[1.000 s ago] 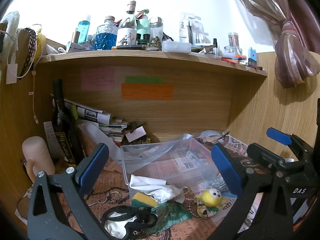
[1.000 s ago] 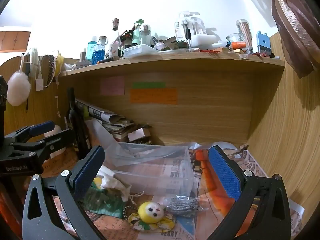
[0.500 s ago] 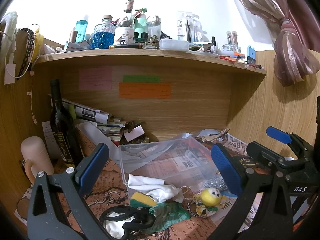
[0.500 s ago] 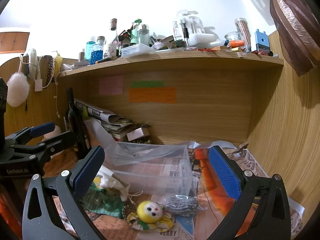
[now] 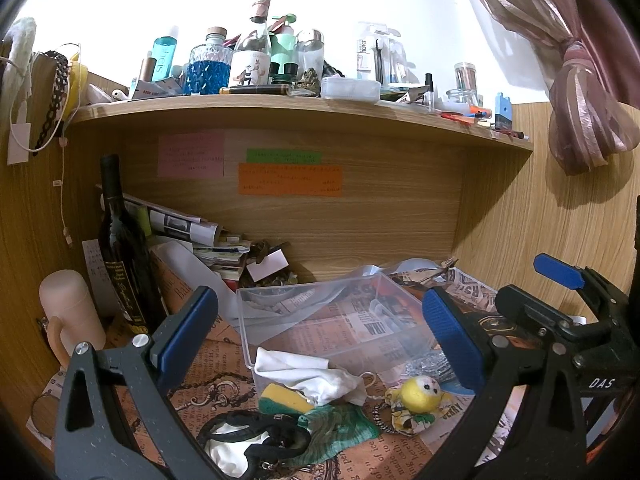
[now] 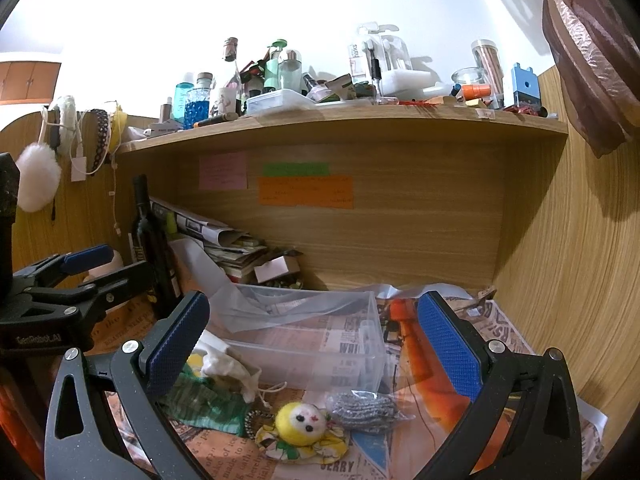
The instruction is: Organize soft objects
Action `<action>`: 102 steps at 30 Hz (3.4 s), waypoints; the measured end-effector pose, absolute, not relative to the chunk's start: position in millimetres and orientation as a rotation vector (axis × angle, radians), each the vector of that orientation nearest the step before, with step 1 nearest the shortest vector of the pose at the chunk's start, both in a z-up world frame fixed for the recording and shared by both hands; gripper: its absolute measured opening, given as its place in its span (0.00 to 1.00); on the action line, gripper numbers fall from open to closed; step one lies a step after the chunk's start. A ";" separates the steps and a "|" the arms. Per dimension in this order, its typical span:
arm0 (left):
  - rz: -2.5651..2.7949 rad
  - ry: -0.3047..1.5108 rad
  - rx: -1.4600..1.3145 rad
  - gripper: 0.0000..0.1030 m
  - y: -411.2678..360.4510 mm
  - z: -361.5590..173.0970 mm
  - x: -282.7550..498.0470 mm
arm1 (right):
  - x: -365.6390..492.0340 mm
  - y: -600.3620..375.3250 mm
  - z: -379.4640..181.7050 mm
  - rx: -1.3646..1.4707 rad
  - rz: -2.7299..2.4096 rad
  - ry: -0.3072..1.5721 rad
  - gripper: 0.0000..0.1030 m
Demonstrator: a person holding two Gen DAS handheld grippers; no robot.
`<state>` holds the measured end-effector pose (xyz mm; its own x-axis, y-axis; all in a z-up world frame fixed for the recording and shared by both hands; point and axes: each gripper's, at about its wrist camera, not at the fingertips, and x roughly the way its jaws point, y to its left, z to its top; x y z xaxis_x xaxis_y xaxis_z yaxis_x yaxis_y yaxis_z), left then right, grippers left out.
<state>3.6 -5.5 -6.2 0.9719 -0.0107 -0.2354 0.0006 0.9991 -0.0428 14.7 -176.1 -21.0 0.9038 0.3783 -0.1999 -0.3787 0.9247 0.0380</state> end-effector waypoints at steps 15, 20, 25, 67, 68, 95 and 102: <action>-0.009 0.239 -0.046 1.00 -3.8 -6.6 4.0 | 14.2 -176.2 -20.0 0.000 0.392 0.207 1.00; -0.009 0.240 -0.047 1.00 -3.5 -6.2 4.1 | 14.1 -176.3 -20.2 -0.001 0.392 0.206 1.00; -0.008 0.240 -0.047 1.00 -3.5 -6.1 4.0 | 14.0 -176.3 -20.3 0.001 0.390 0.204 1.00; 0.089 0.550 -0.149 1.00 55.5 -94.3 7.8 | 40.9 -174.3 -104.5 0.015 0.482 0.537 0.89; 0.089 0.565 -0.155 1.00 57.3 -99.1 8.1 | 42.4 -173.0 -107.9 0.013 0.490 0.556 0.84; -0.017 0.622 -0.285 0.14 68.1 -101.6 12.9 | 66.9 -167.5 -130.0 0.063 0.490 0.683 0.40; 0.021 0.531 -0.254 0.13 80.5 -62.0 18.0 | 69.1 -177.3 -100.6 0.075 0.469 0.600 0.40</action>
